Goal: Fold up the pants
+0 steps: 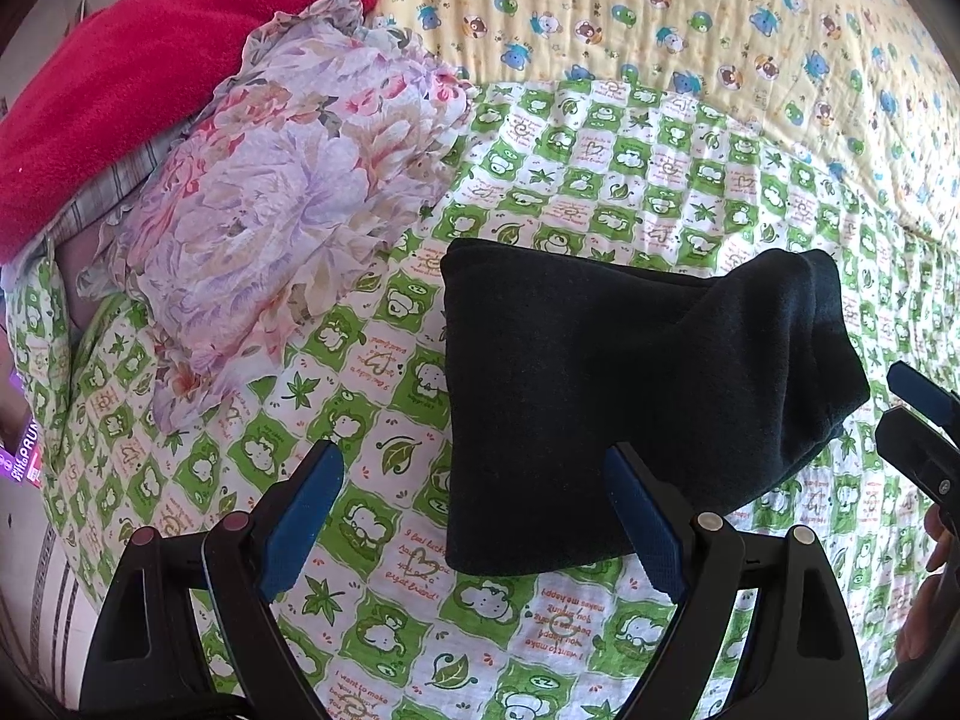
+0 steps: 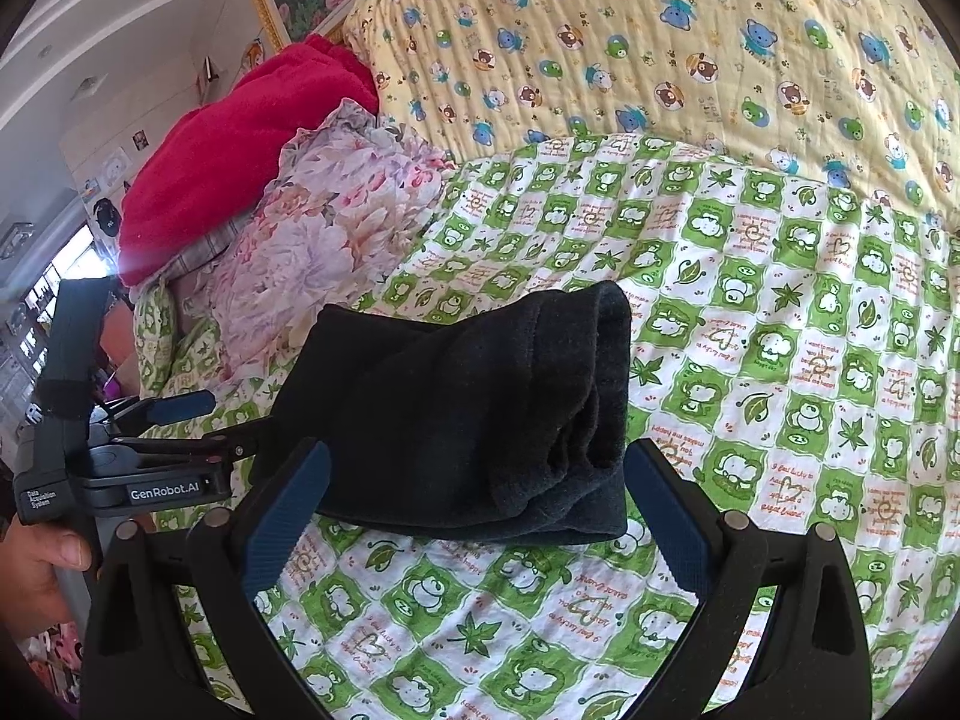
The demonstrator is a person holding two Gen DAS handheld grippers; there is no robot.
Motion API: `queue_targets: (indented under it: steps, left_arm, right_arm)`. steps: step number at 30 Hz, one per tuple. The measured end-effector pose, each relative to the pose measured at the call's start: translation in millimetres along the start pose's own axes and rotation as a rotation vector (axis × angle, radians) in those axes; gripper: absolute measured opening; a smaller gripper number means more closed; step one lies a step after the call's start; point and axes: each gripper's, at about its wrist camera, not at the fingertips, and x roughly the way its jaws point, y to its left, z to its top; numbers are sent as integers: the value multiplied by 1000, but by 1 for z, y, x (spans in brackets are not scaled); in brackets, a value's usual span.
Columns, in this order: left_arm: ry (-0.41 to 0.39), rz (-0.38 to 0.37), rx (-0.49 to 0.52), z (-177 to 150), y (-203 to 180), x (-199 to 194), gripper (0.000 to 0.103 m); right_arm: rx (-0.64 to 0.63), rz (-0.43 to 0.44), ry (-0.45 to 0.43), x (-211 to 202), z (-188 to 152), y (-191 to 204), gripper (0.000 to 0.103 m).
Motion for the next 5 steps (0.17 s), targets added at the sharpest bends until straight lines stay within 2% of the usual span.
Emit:
queue_targets:
  steps: [5]
  left_arm:
    - [5,-5,0,1,-2,1,89]
  right_arm:
    - [5,-2,-3,-1,1,-2,98]
